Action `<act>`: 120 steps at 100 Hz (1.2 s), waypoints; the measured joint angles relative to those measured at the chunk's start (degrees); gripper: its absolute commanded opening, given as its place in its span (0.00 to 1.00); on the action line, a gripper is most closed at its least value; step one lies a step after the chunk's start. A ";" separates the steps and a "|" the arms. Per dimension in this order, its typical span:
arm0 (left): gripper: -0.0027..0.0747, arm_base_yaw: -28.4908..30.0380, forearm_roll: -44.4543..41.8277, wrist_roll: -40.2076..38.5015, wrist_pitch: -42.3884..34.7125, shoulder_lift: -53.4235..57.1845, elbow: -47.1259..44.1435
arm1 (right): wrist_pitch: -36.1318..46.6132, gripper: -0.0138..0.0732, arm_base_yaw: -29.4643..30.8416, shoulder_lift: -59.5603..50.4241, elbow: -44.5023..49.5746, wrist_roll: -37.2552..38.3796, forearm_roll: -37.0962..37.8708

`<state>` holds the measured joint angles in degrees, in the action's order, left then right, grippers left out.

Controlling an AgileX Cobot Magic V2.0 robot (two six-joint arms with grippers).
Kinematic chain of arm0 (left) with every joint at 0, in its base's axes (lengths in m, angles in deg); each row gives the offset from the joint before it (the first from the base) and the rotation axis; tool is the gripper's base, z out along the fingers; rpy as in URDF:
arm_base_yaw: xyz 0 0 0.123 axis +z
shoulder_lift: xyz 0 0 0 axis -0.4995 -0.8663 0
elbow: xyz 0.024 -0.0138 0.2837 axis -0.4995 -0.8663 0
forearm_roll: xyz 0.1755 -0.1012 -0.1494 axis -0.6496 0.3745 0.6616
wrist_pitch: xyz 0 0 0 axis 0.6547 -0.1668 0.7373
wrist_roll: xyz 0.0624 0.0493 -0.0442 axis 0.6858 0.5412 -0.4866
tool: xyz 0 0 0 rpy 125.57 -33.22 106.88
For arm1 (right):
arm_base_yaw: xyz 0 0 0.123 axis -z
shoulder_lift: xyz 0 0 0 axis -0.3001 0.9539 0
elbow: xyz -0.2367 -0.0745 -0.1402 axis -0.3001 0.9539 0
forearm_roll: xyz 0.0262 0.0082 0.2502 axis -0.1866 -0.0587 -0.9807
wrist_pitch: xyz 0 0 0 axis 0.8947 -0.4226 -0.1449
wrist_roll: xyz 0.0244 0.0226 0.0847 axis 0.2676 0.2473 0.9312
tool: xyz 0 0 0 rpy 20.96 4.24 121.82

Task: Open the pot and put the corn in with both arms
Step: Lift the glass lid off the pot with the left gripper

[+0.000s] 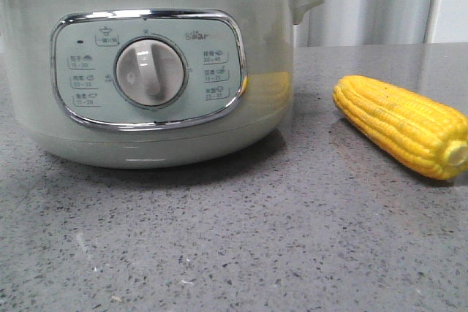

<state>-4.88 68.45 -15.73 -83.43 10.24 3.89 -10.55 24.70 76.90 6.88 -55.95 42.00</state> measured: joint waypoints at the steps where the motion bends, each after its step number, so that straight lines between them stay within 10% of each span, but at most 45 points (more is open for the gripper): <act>1: 0.01 0.00 0.00 0.00 0.02 0.00 0.00 | 0.00 0.09 0.00 0.00 0.00 0.00 0.00; 79: 0.01 0.42 -2.94 0.21 6.83 5.00 7.33 | -0.04 0.09 0.00 0.00 0.00 0.00 0.00; 120: 0.01 15.54 -2.97 0.53 17.76 28.84 2.92 | -0.13 0.09 0.00 0.00 0.00 0.00 0.00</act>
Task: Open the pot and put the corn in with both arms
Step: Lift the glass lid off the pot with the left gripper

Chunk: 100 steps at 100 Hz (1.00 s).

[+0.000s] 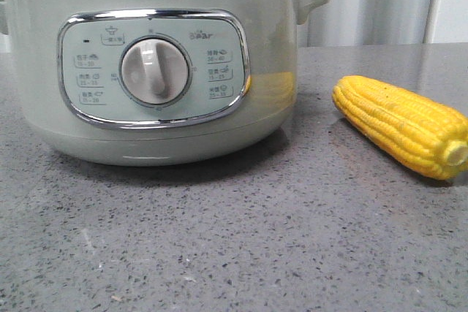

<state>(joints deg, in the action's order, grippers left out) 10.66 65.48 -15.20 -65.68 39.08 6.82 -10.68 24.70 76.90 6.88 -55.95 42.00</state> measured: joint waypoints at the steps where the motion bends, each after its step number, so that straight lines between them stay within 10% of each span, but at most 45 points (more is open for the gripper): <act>1: 0.01 0.40 0.00 0.00 0.14 0.47 -0.51 | 0.00 0.09 0.00 0.00 0.00 0.00 0.00; 28: 0.01 11.42 0.11 0.34 6.64 17.53 -12.34 | 0.00 0.09 0.00 0.00 0.00 0.00 0.00; 100: 0.01 12.19 3.24 0.34 8.96 25.03 -28.55 | -0.55 0.12 0.00 0.46 -0.12 0.00 0.00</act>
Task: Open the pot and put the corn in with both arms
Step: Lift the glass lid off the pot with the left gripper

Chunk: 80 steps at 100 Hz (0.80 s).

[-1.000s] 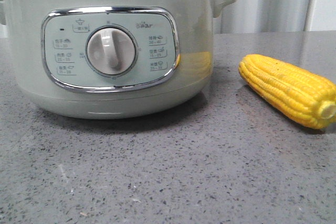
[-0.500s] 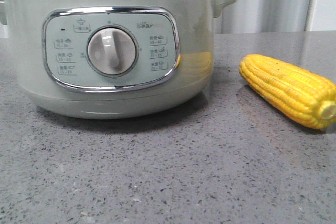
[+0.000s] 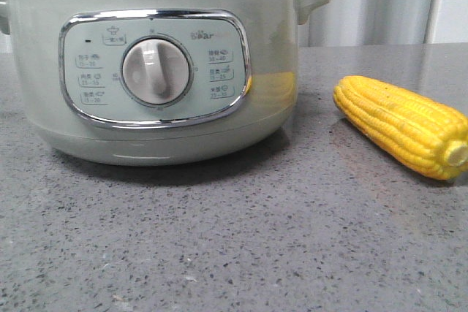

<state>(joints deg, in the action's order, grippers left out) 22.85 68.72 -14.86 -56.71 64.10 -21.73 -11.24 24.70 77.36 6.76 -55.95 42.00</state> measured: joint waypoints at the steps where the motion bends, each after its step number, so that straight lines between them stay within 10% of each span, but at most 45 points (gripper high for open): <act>1: 0.01 0.00 0.00 0.00 0.07 0.00 0.00 | -0.15 0.13 0.00 0.13 0.00 0.00 0.00; 27: 0.01 0.00 0.13 0.00 4.32 2.67 0.00 | -8.15 0.53 -4.08 4.83 -5.15 -1.23 0.00; 80: 0.01 0.14 1.26 2.20 1.10 3.19 -6.76 | -19.81 0.53 -15.65 24.35 -19.56 -1.45 -3.48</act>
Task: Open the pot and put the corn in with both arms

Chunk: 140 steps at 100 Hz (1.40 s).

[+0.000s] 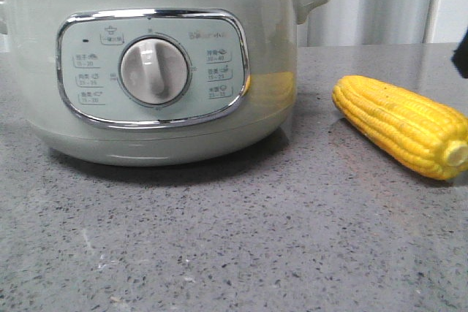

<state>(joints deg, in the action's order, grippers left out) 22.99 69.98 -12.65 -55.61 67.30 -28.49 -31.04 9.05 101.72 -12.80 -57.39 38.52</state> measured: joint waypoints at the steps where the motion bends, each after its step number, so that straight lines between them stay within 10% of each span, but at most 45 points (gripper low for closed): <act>1: 0.01 0.00 0.00 0.00 0.00 -0.01 -0.14 | 0.00 0.53 -0.15 0.17 -0.11 0.00 0.00; 140: 0.01 5.02 3.45 0.46 -44.87 -50.45 -0.80 | -5.39 0.53 -0.91 3.56 -1.55 0.00 -4.05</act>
<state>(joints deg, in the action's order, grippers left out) 28.01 73.43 -12.20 -100.49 16.85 -29.29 -36.44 8.13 105.27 -14.35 -57.39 34.47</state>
